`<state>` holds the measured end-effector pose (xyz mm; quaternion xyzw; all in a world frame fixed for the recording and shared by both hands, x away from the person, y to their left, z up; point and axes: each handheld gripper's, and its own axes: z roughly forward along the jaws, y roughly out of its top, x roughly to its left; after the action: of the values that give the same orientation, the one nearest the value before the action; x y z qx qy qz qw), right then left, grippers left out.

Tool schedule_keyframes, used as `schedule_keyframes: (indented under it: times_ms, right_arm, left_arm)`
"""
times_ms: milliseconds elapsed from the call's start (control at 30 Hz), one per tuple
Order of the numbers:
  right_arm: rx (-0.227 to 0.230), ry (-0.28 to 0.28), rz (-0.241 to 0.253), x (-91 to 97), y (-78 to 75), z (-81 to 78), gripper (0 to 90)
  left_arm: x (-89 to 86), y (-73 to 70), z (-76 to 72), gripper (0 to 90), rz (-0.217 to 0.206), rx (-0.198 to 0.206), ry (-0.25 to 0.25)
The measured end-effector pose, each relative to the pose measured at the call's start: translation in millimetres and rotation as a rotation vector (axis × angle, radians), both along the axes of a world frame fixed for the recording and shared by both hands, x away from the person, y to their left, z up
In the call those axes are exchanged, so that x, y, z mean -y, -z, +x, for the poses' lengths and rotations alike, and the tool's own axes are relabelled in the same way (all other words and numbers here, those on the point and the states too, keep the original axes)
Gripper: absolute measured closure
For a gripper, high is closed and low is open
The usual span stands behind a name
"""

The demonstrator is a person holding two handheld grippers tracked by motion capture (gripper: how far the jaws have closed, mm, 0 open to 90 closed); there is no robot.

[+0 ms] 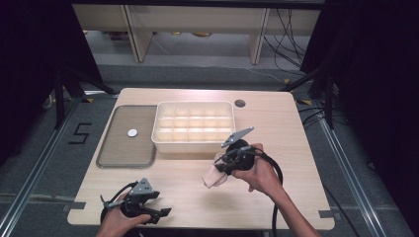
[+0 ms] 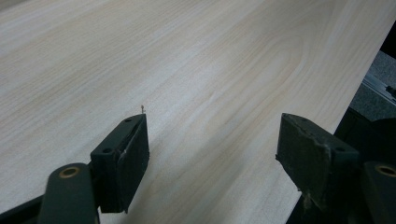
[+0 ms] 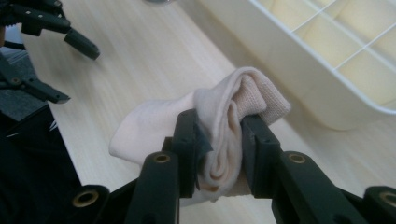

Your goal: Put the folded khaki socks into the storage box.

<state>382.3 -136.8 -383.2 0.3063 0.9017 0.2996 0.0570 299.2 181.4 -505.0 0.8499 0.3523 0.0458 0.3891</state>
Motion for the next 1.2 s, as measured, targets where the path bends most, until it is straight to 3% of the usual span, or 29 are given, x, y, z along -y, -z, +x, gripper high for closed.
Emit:
schedule_keyframes:
  times_ms: [33, 133, 167, 267, 300, 367, 500, 800, 1200]
  right_arm:
    - [0.003, 0.0, 0.001, 0.8, -2.7, 2.7, 70.3]
    - [-0.024, 0.041, -0.009, 2.6, -11.9, 9.2, 70.3]
    - [-0.006, 0.025, -0.008, 4.0, -12.8, 13.1, 70.3]
    - [0.001, 0.052, -0.015, 7.1, -19.7, 20.8, 70.3]
    - [0.007, 0.065, -0.016, 7.8, -22.0, 24.0, 70.3]
    - [0.019, 0.059, -0.019, 9.7, -25.3, 30.6, 70.3]
    - [0.003, 0.091, -0.03, 10.6, -29.9, 39.0, 70.3]
    - [0.008, 0.126, -0.02, 12.9, -37.6, 61.0, 70.3]
    - [0.025, 0.19, -0.051, 13.1, -38.3, 96.2, 70.3]
  left_arm:
    - [-1.9, -0.7, 0.9, 24.9, 0.023, 0.002, 0.018]
    - [-2.2, -0.5, 1.4, 24.8, 0.021, 0.004, 0.018]
    - [-2.2, -0.5, 1.4, 24.8, 0.021, 0.004, 0.018]
    - [-2.2, 0.4, 2.2, 24.8, 0.024, 0.007, 0.018]
    - [-1.0, 0.9, 1.6, 24.8, 0.005, 0.002, 0.007]
    - [-2.7, 0.0, 2.8, 24.8, 0.03, 0.001, 0.03]
    - [-2.4, 0.3, 2.5, 24.7, 0.027, 0.004, 0.025]
    - [-1.3, 1.2, 2.0, 24.5, 0.008, 0.002, 0.01]
    - [-1.5, 0.9, 2.0, 24.5, 0.007, 0.004, 0.011]
